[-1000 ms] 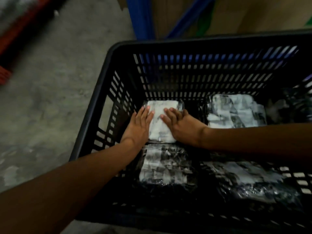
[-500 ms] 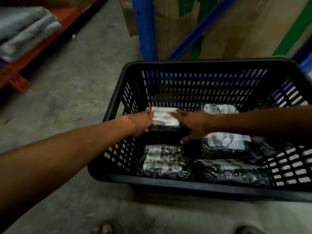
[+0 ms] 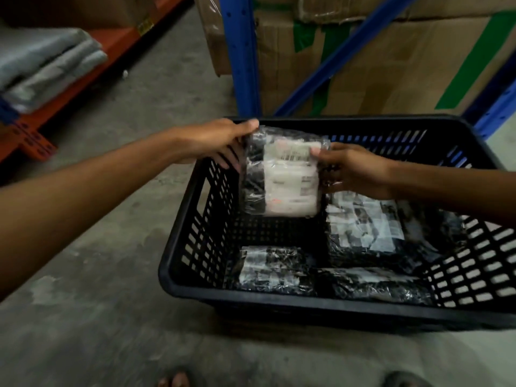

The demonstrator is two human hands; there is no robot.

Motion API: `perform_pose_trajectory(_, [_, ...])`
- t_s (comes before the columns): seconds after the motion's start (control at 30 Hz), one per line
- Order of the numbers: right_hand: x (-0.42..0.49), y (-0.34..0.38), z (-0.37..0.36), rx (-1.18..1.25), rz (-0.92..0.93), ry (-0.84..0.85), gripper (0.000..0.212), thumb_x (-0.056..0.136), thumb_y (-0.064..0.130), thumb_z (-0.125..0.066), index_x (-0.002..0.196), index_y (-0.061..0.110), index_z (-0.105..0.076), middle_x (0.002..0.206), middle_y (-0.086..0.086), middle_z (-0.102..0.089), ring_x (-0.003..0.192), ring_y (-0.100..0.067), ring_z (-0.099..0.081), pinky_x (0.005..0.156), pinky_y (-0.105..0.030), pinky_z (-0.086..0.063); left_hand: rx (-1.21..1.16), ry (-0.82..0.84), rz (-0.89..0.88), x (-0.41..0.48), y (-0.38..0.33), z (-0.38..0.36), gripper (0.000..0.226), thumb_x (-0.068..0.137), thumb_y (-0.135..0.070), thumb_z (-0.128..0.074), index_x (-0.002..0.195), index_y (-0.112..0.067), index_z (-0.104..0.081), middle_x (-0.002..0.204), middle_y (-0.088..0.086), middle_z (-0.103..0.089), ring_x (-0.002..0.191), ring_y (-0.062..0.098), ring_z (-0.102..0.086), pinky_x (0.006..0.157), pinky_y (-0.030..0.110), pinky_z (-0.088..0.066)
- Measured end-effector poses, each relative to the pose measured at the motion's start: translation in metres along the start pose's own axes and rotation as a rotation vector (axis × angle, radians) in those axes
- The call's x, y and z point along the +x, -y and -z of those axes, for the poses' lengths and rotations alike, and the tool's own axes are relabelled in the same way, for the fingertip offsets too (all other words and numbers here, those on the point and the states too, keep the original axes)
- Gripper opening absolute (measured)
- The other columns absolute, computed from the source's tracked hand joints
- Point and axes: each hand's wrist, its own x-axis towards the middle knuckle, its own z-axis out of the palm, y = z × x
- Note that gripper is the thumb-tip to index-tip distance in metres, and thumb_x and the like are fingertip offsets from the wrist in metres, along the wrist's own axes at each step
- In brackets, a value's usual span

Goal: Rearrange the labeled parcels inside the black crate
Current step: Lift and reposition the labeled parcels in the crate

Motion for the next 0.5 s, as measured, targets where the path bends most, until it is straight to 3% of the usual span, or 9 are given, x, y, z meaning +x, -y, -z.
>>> perform_pose_trajectory(0.1, [0.004,-0.009,-0.011,0.037,-0.185,-0.169,0.048,0.089,0.057,-0.056,0.111,0.015,-0.065,0.104,-0.007,-0.069,0.085,-0.024,-0.066,0.056,-0.028,-0.056,-0.409,-0.042,0.144,0.002,0.006,-0.024,0.067,0.093,-0.065,-0.035,0.104,-0.005,-0.061,0.094,0.016,-0.068,0.079,0.027,-0.068,0.071,0.038,-0.059])
perform_pose_trajectory(0.2, [0.012,-0.027,-0.027,0.108,-0.322,-0.277,0.033,0.095,0.044,-0.055,0.109,0.014,-0.058,0.081,-0.006,-0.062,0.063,-0.017,-0.058,0.036,-0.020,-0.051,-0.442,-0.126,0.188,0.017,0.018,-0.052,0.051,0.092,-0.038,-0.064,0.125,0.000,-0.059,0.105,0.011,-0.071,0.081,0.019,-0.068,0.060,0.026,-0.059])
perform_pose_trajectory(0.3, [0.022,-0.033,-0.038,0.080,-0.369,-0.237,0.024,0.094,0.029,-0.062,0.108,0.010,-0.061,0.073,-0.005,-0.063,0.057,-0.015,-0.058,0.039,-0.020,-0.054,-0.358,-0.142,0.294,0.031,0.038,-0.073,0.058,0.086,-0.021,-0.072,0.136,-0.002,-0.052,0.130,0.016,-0.065,0.113,0.029,-0.066,0.093,0.037,-0.056])
perform_pose_trajectory(0.37, [0.033,-0.037,-0.045,0.004,-0.384,-0.229,0.020,0.092,0.022,-0.066,0.103,0.006,-0.063,0.073,-0.008,-0.064,0.053,-0.016,-0.059,0.046,-0.025,-0.054,-0.335,-0.138,0.350,0.036,0.046,-0.080,0.059,0.089,-0.017,-0.068,0.141,-0.003,-0.045,0.140,0.016,-0.056,0.127,0.032,-0.056,0.106,0.041,-0.048])
perform_pose_trajectory(0.43, [0.043,-0.042,-0.056,-0.026,-0.399,-0.231,0.018,0.092,0.013,-0.066,0.104,0.002,-0.062,0.082,-0.013,-0.067,0.049,-0.018,-0.063,0.046,-0.027,-0.056,-0.259,-0.150,0.364,0.041,0.054,-0.085,0.049,0.094,-0.012,-0.061,0.138,-0.001,-0.045,0.139,0.014,-0.054,0.129,0.030,-0.053,0.101,0.032,-0.046])
perform_pose_trajectory(0.5, [0.057,-0.051,-0.066,-0.039,-0.373,-0.259,0.031,0.089,0.005,-0.067,0.117,-0.003,-0.059,0.106,-0.018,-0.068,0.074,-0.029,-0.071,0.062,-0.038,-0.060,-0.206,-0.165,0.398,0.047,0.065,-0.093,0.044,0.095,-0.006,-0.057,0.138,-0.002,-0.045,0.136,0.013,-0.054,0.127,0.029,-0.053,0.093,0.029,-0.046])
